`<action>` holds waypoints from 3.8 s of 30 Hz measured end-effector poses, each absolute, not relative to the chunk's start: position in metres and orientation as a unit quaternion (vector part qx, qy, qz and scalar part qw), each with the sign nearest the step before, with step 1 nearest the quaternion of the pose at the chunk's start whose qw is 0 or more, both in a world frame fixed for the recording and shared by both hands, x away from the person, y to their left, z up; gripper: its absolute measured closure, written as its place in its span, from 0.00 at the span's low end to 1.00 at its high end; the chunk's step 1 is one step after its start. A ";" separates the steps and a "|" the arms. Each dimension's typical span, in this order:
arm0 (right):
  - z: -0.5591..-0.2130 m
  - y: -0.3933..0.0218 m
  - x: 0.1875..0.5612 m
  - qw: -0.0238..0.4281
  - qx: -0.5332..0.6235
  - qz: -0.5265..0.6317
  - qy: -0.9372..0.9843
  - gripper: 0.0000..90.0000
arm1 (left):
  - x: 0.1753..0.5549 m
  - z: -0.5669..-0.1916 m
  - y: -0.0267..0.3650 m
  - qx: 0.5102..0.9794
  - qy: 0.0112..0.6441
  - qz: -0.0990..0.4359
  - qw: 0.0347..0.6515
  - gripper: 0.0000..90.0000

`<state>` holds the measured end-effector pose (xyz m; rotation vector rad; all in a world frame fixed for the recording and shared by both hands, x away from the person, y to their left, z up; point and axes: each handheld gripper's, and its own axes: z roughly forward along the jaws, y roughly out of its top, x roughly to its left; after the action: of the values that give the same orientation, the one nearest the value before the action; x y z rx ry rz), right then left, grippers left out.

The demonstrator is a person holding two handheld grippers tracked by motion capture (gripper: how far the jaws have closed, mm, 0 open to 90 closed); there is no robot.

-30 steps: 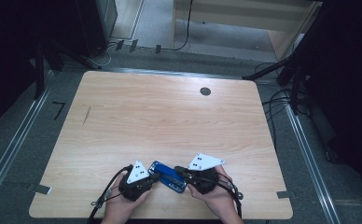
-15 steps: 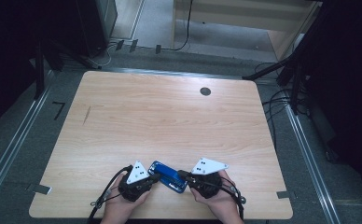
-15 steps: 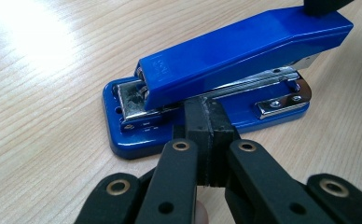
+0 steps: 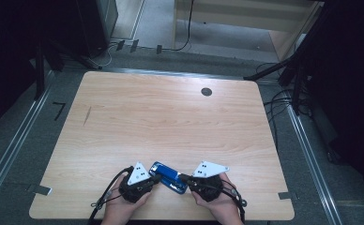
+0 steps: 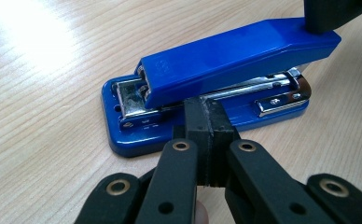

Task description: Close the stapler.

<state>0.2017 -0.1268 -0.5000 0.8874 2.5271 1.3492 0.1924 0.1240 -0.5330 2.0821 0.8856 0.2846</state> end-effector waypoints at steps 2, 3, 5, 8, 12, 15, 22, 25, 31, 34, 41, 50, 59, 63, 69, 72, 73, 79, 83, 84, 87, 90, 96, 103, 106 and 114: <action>-0.502 -0.128 0.202 0.075 0.300 0.449 0.838 1.00 | 0.192 -0.533 0.124 0.831 0.353 0.114 0.415 1.00; -0.502 -0.129 0.202 0.080 0.307 0.447 0.836 1.00 | 0.192 -0.533 0.124 0.831 0.353 0.114 0.415 1.00; -0.502 -0.130 0.202 0.086 0.308 0.444 0.837 1.00 | 0.192 -0.533 0.124 0.830 0.354 0.113 0.416 1.00; -0.502 -0.131 0.203 0.079 0.310 0.445 0.836 1.00 | 0.192 -0.533 0.124 0.830 0.353 0.113 0.416 1.00; -0.502 -0.131 0.202 0.079 0.312 0.449 0.834 1.00 | 0.193 -0.533 0.124 0.830 0.354 0.111 0.417 1.00; -0.500 -0.130 0.200 0.068 0.315 0.473 0.820 1.00 | 0.193 -0.533 0.124 0.830 0.354 0.111 0.417 1.00; -0.496 -0.125 0.195 0.082 0.305 0.465 0.827 1.00 | 0.193 -0.533 0.124 0.829 0.355 0.110 0.418 1.00; -0.495 -0.127 0.193 0.080 0.312 0.470 0.822 1.00 | 0.193 -0.533 0.125 0.829 0.354 0.111 0.419 1.00; -0.497 -0.129 0.185 0.079 0.314 0.473 0.820 1.00 | 0.190 -0.533 0.128 0.824 0.356 0.109 0.427 1.00; -0.500 -0.128 0.180 0.078 0.315 0.472 0.819 1.00 | 0.188 -0.532 0.132 0.819 0.358 0.106 0.436 0.95; -0.505 -0.126 0.170 0.077 0.323 0.471 0.817 1.00 | 0.185 -0.531 0.147 0.806 0.368 0.119 0.449 0.80; -0.512 -0.122 0.165 0.080 0.328 0.473 0.814 1.00 | 0.182 -0.529 0.183 0.767 0.394 0.152 0.483 0.48; -0.521 -0.114 0.164 0.083 0.338 0.465 0.814 1.00 | 0.186 -0.521 0.225 0.735 0.453 0.204 0.461 0.24; -0.523 -0.114 0.165 0.088 0.342 0.462 0.814 1.00 | 0.184 -0.516 0.245 0.722 0.474 0.225 0.451 0.15; -0.525 -0.115 0.166 0.094 0.346 0.461 0.812 1.00 | 0.178 -0.513 0.281 0.709 0.486 0.230 0.457 0.10; -0.525 -0.114 0.165 0.101 0.345 0.455 0.815 1.00 | 0.174 -0.512 0.299 0.697 0.500 0.229 0.461 0.10; -0.525 -0.113 0.165 0.100 0.346 0.454 0.815 1.00 | 0.172 -0.512 0.303 0.695 0.501 0.227 0.463 0.10; -0.525 -0.120 0.168 0.105 0.362 0.452 0.809 1.00 | 0.171 -0.515 0.320 0.680 0.523 0.237 0.456 0.10; -0.526 -0.122 0.170 0.107 0.364 0.450 0.808 1.00 | 0.173 -0.518 0.325 0.678 0.532 0.241 0.446 0.10; -0.527 -0.121 0.171 0.109 0.364 0.450 0.809 1.00 | 0.174 -0.518 0.327 0.677 0.534 0.241 0.446 0.10; -0.528 -0.120 0.175 0.110 0.365 0.447 0.809 1.00 | 0.175 -0.520 0.331 0.672 0.540 0.245 0.443 0.10; -0.530 -0.121 0.179 0.114 0.371 0.444 0.808 1.00 | 0.176 -0.520 0.333 0.670 0.543 0.248 0.442 0.10; -0.533 -0.128 0.191 0.119 0.392 0.442 0.798 1.00 | 0.178 -0.523 0.332 0.674 0.543 0.246 0.437 0.10; -0.535 -0.131 0.200 0.124 0.401 0.447 0.790 1.00 | 0.179 -0.523 0.331 0.676 0.542 0.244 0.435 0.10; -0.536 -0.131 0.204 0.127 0.403 0.449 0.787 1.00 | 0.179 -0.523 0.331 0.677 0.542 0.245 0.433 0.10; -0.537 -0.132 0.213 0.134 0.407 0.453 0.782 1.00 | 0.178 -0.523 0.332 0.675 0.543 0.243 0.437 0.10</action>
<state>0.2129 -0.1317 -0.5374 1.1788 2.2672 1.3146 0.1779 0.3316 -0.5230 1.6787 1.3508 0.6052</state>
